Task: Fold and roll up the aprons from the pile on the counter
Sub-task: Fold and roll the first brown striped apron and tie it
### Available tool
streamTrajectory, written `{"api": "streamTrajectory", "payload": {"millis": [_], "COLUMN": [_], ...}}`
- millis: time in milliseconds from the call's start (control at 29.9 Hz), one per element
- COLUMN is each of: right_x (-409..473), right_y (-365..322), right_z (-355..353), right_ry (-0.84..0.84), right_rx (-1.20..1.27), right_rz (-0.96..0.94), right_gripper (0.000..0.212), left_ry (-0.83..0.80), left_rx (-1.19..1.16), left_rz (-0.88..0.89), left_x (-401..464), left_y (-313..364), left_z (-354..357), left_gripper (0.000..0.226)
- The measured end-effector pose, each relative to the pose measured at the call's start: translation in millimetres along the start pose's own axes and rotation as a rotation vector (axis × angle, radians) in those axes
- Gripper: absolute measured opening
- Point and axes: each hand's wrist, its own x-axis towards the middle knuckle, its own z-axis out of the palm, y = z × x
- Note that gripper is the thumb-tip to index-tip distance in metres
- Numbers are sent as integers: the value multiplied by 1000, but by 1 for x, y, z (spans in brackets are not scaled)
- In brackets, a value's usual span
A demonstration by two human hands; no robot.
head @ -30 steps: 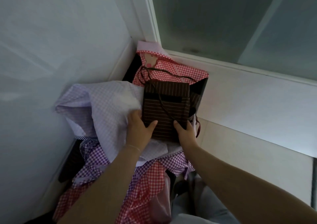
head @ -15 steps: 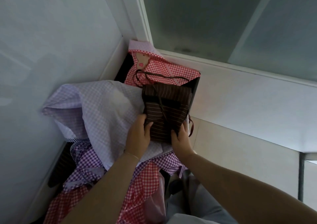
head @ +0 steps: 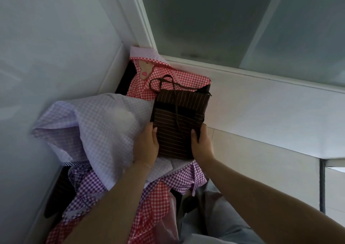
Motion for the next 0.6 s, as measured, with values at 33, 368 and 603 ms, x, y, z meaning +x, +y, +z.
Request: {"api": "streamTrajectory", "payload": {"millis": [33,368,603], "right_x": [3,26,44], "right_y": [2,-7,-33], "right_z": [-1,-2,-11], "right_ry": [-22,-127,-106], "right_rx": [-58,-333,266], "right_rz": [5,276,534], "right_gripper": [45,49,77], "left_ry": [2,-272,-407], "left_rx": [31,-29,-479], "left_rz": [-24,-471,-540], "left_x": [2,34,46], "left_y": [0,26,37], "left_z": [0,3,-14], "left_gripper": [26,54,46]}}
